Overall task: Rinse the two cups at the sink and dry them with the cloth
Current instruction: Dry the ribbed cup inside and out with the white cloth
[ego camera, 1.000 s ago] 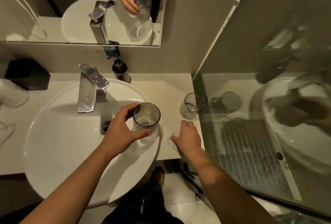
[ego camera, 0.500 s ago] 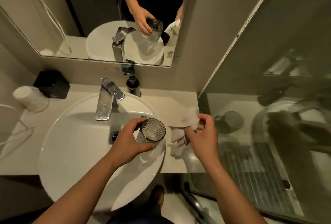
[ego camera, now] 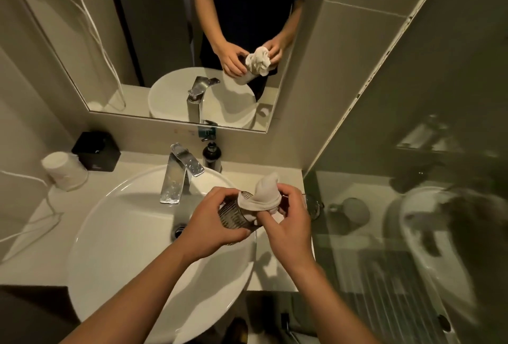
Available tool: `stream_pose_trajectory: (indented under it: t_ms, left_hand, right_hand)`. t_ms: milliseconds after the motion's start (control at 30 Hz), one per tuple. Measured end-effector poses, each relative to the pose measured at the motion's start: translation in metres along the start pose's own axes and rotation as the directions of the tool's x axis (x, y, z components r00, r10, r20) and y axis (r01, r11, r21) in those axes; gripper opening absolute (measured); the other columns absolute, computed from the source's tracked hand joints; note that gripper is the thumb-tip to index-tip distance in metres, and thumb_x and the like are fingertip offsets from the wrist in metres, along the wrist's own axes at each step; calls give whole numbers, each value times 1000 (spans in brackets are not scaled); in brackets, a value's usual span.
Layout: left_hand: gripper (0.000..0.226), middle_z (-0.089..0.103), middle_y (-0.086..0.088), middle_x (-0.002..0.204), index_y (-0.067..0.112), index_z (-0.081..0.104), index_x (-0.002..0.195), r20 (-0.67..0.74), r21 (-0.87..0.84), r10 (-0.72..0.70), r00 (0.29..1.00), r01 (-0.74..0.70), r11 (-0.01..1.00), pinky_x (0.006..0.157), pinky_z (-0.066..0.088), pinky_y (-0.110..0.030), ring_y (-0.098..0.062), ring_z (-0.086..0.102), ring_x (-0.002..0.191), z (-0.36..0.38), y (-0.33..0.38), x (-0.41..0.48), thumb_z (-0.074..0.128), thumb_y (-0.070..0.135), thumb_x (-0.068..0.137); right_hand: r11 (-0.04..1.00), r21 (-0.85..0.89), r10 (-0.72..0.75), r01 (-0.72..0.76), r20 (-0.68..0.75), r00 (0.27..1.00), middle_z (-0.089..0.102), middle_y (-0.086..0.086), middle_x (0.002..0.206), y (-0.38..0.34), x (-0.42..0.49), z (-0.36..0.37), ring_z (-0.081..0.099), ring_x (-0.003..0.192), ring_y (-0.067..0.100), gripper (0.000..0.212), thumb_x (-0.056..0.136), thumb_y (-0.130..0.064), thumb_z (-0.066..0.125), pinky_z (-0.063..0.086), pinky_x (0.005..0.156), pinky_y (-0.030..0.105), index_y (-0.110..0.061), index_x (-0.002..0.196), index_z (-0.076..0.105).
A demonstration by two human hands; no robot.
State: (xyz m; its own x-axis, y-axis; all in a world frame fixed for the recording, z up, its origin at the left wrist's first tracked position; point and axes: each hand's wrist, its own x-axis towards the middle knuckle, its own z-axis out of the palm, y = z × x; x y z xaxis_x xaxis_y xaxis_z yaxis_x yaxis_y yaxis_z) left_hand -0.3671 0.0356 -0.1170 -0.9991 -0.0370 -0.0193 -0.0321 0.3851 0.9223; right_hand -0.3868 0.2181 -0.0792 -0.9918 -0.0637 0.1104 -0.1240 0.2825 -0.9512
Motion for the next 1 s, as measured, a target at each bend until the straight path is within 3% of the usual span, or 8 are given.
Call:
stream_pose_trajectory:
  t_ms: [200,300,367,467,567,733,933,1000]
  left_hand:
    - [74,61,11,121,32,65,126,36,50,60,998,-62,997,97,50,-24,-6,60,113,-11,10,3,90,38,57]
    - [71,62,13,119,41,64,123,57,47,82,995,-84,995,95,49,-20,-5,60,111,-19,15,5,94,29,59]
    - [73,63,13,120,34,65,126,57,42,73,996,-75,996,93,46,-15,-1,59,112,-24,16,6,96,23,61]
    - [74,64,14,120,29,67,129,93,43,66,993,-70,997,93,44,-8,2,59,112,-33,18,8,97,22,62]
    - [75,65,13,122,31,69,129,150,3,63,987,-64,998,98,50,-17,-3,63,113,-40,19,11,95,31,59]
    - [72,69,7,120,29,69,123,170,-98,37,985,-21,995,96,59,-36,-10,69,107,-46,23,18,94,35,56]
    - [51,71,-15,112,27,67,102,197,-294,-40,980,98,951,93,58,-49,-23,70,98,-54,12,21,93,29,58]
    - [48,73,-14,105,22,66,101,237,-329,-44,971,123,936,91,58,-49,-22,70,93,-54,10,22,92,27,61]
  right_hand:
    - [959,-249,-83,136,213,974,55,-17,126,-8,13,-6,53,117,2,40,80,-29,86,50,92,24,-28,108,58]
    - [973,-208,-19,101,365,931,61,-23,125,-19,19,-16,58,116,4,32,85,-27,79,52,98,33,-31,105,55]
    - [976,-202,18,77,428,904,65,-20,122,-23,24,-24,61,113,6,29,85,-25,79,52,99,37,-30,101,56]
    - [981,-192,50,43,456,888,64,-12,112,-29,33,-30,63,105,11,38,81,-31,82,55,93,36,-34,109,56]
    - [982,-176,34,68,521,853,63,-3,113,-33,39,-31,63,99,11,46,85,-24,82,56,87,29,-36,124,60]
    - [966,-217,-17,141,490,872,58,-1,108,-33,37,-22,58,99,12,21,85,-21,83,52,84,29,-22,98,67]
    - [998,-59,55,-27,543,838,71,5,101,-34,35,-27,68,92,27,18,94,-18,73,58,82,47,-20,110,63]
    - [994,29,71,-105,554,830,73,6,104,-36,32,-27,68,93,26,26,96,-10,70,58,83,42,-18,119,61]
